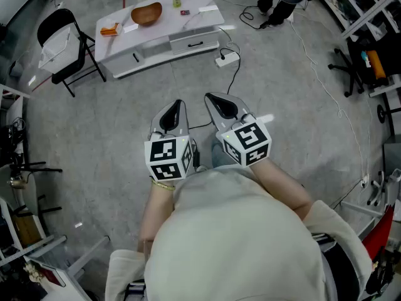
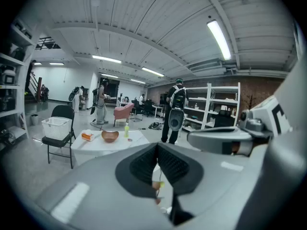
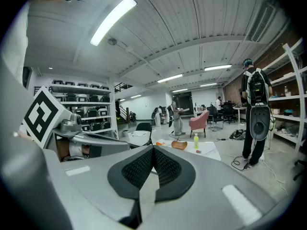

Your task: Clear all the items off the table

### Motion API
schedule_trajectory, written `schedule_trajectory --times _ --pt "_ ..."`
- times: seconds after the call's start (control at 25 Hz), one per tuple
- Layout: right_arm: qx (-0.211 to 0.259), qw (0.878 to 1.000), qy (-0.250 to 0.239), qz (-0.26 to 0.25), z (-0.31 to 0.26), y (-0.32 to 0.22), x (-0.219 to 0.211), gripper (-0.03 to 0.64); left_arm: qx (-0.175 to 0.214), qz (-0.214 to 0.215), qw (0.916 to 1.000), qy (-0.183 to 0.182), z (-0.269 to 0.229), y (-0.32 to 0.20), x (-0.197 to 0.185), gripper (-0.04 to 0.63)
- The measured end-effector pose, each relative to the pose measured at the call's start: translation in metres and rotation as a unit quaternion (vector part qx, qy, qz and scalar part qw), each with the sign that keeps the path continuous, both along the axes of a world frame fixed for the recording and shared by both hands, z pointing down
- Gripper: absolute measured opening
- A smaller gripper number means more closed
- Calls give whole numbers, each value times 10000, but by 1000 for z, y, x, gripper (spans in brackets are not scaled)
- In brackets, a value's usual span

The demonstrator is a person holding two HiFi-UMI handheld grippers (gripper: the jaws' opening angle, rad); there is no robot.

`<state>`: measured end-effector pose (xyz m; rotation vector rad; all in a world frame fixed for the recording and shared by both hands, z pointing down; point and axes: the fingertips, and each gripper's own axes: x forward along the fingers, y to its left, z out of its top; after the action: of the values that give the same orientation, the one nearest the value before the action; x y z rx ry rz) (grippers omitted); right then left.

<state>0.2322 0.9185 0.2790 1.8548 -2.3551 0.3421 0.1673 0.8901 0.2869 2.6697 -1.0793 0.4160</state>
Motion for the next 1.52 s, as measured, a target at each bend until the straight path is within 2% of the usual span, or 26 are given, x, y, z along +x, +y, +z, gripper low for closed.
schedule_trajectory --times 0.24,0.52,0.72,1.16,1.52 --pt "-75 9999 109 -45 6 -15 8 -8 -8 -61 10000 10 0 -20 7 9" --pt "16 9998 -16 -189 5 -53 29 -8 10 -218 9997 -54 4 -62 24 9" --pt "-5 9997 4 -231 0 -85 55 -8 -43 -226 9997 -23 2 -92 50 9" --pt "77 9990 -14 -439 -7 -146 120 -8 -96 -602 9981 51 -1 -151 106 9" --pt "35 9980 48 -637 5 -188 165 -8 -210 -477 9985 181 6 -186 161 9"
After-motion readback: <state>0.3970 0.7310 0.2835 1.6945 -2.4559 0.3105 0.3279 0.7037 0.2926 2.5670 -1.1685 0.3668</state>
